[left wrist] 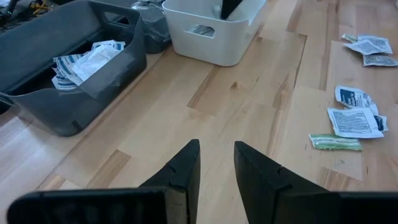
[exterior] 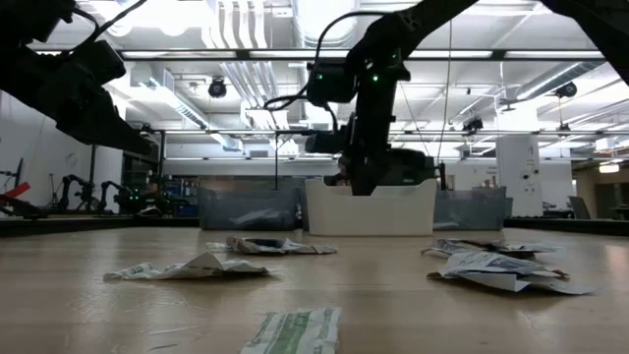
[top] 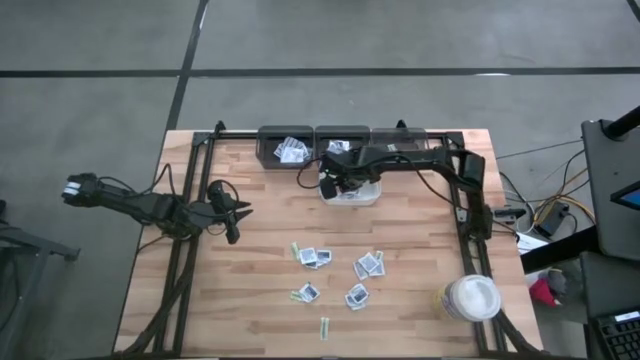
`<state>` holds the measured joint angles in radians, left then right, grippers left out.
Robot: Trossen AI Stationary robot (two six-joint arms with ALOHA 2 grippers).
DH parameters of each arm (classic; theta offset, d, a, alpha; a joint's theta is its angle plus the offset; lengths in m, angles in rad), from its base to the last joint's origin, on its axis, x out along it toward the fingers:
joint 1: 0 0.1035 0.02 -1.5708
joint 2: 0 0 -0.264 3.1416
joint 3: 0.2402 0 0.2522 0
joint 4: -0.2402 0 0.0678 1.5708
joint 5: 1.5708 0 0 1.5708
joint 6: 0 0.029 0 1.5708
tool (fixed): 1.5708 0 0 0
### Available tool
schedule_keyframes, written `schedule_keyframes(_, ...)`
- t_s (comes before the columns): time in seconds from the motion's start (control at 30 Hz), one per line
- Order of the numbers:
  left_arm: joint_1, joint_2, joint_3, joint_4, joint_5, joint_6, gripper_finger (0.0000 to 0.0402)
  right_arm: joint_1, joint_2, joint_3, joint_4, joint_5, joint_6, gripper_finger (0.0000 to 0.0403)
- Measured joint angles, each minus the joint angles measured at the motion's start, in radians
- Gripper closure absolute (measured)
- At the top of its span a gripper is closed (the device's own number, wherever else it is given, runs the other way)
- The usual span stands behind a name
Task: Pick & Place First Aid Supplies
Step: Put the top orange ointment pack into the white bin, then put the blue alcohol pad into the middle gray bin
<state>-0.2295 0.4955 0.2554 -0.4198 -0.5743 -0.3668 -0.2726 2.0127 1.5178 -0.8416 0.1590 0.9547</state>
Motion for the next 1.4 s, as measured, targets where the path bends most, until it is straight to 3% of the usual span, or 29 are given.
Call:
schedule_keyframes(0.5, 0.0, 0.0, 0.0, 0.0, 0.0, 0.001, 0.0307, -0.012, 0.02, 0.011, 0.001, -0.03, -0.096, 0.0389)
schedule_keyframes(0.83, 0.0, 0.0, 0.0, 0.0, 0.0, 0.001, 0.0307, -0.025, 0.02, 0.015, -0.006, -0.072, -0.128, 0.032)
schedule_keyframes(0.97, 0.0, 0.0, 0.0, 0.0, 0.0, 0.001, 0.0307, -0.04, 0.004, 0.074, -0.108, -0.134, -0.172, 0.0304)
schedule_keyframes(1.1, 0.0, 0.0, 0.0, 0.0, 0.0, 0.001, 0.0307, -0.037, -0.033, 0.16, -0.282, -0.133, -0.21, 0.0303)
schedule_keyframes(1.23, 0.0, 0.0, 0.0, 0.0, 0.0, 0.001, 0.0307, 0.011, -0.095, 0.219, -0.406, -0.133, -0.223, 0.0313)
schedule_keyframes(1.4, 0.0, 0.0, 0.0, 0.0, 0.0, -0.001, 0.0307, 0.119, -0.189, 0.21, -0.435, -0.136, -0.295, 0.0328)
